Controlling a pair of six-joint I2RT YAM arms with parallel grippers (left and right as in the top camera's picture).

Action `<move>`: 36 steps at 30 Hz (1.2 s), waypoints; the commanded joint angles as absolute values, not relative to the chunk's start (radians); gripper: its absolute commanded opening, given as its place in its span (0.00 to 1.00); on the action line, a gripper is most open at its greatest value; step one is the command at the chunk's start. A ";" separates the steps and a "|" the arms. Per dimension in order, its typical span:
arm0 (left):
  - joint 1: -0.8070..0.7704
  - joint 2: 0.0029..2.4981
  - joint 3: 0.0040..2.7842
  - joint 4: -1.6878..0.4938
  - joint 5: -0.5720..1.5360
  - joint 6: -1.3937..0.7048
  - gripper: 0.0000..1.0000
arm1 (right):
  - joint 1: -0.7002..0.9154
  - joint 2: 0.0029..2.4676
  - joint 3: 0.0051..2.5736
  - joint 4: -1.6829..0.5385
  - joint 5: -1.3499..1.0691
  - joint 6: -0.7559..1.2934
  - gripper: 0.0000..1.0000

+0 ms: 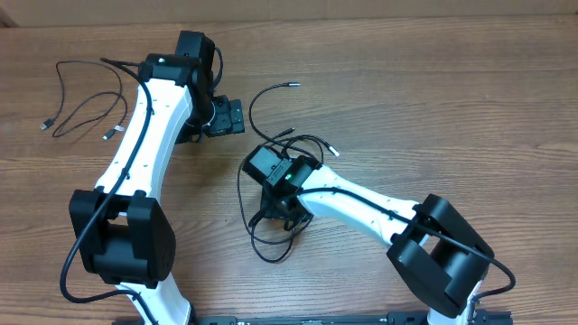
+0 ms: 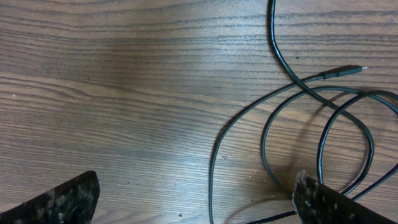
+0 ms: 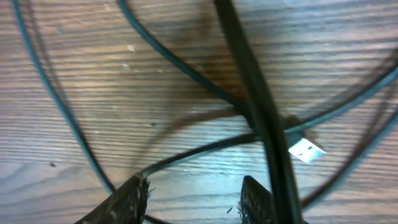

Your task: Untangle cables

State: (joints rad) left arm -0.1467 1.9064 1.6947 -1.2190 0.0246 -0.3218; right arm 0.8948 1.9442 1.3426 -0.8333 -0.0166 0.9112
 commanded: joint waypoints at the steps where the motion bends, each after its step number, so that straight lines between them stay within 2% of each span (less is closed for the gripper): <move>1: -0.144 1.891 1.686 -1.218 0.016 -0.314 0.99 | 0.920 1.945 1.345 -0.806 0.026 0.975 0.47; 5: -0.144 1.891 1.686 -1.218 0.016 -0.314 1.00 | 0.936 1.967 1.345 -0.787 0.032 0.995 0.50; 8: -0.144 1.891 1.686 -1.218 0.016 -0.314 0.99 | 0.936 1.975 1.345 -0.789 0.033 0.994 0.65; 11: -0.144 1.891 1.686 -1.218 0.016 -0.314 1.00 | 0.929 1.964 1.359 -0.825 0.033 0.934 0.85; 12: -0.144 1.891 1.686 -1.218 0.016 -0.314 1.00 | 0.924 1.954 1.375 -0.859 0.033 0.930 0.87; 16: -0.144 1.891 1.686 -1.218 0.016 -0.314 1.00 | 0.902 1.905 1.455 -0.935 0.033 0.804 0.88; 18: -0.144 1.891 1.686 -1.218 0.016 -0.314 1.00 | 0.896 1.880 1.500 -0.952 0.033 0.740 0.93; 23: -0.144 1.891 1.686 -1.218 0.016 -0.314 1.00 | 0.896 1.874 1.533 -0.989 0.037 0.727 0.99; 31: -0.144 1.891 1.686 -1.218 0.016 -0.314 1.00 | 0.867 1.874 1.533 -1.003 0.082 0.625 1.00; 36: -0.144 1.891 1.686 -1.218 0.016 -0.314 1.00 | 0.764 1.874 1.562 -1.071 0.058 0.593 1.00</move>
State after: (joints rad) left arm -0.1467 1.9064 1.6947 -1.2190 0.0246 -0.3214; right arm 0.8375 1.8900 1.5223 -1.0409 0.0551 0.6380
